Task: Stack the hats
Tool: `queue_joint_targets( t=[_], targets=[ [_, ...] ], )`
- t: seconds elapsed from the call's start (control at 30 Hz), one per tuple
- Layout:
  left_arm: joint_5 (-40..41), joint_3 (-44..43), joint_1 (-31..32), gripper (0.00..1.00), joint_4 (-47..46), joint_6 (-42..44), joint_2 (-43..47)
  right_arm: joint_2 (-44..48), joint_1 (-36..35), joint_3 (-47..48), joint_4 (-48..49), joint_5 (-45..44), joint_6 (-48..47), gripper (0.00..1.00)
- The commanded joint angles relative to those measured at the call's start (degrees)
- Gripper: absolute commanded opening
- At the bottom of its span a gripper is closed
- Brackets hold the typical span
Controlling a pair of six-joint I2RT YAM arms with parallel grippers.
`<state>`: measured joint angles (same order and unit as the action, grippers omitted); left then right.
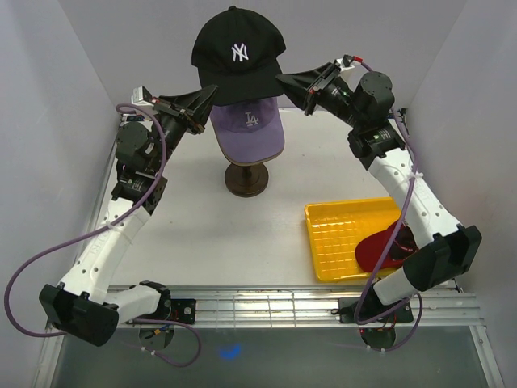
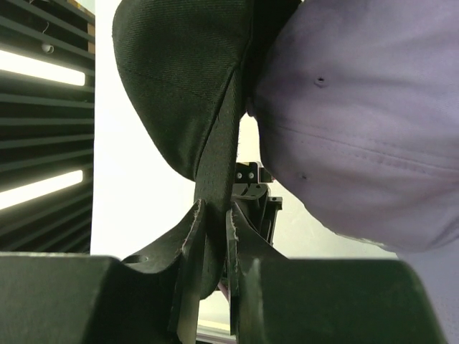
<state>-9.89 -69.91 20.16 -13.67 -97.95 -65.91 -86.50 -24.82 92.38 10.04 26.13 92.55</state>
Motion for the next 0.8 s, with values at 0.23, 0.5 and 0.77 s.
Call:
queue_joint_targets(
  t=[0.23, 0.5, 0.77],
  targets=[
    [-5.05, 2.67, 1.72, 0.00, 2.69, 4.35, 2.10, 2.74, -2.08, -3.87, 4.63, 5.16, -3.78, 0.08],
    [-5.93, 5.04, 1.72, 0.00, 2.51, 5.32, 2.54, 1.16, -1.90, -4.57, 4.81, 5.86, -4.49, 0.08],
    [-8.12, 6.63, 1.72, 0.00, 2.25, 6.46, 2.45, 1.24, -1.90, -6.85, 4.99, 5.86, -5.36, 0.08]
  ],
)
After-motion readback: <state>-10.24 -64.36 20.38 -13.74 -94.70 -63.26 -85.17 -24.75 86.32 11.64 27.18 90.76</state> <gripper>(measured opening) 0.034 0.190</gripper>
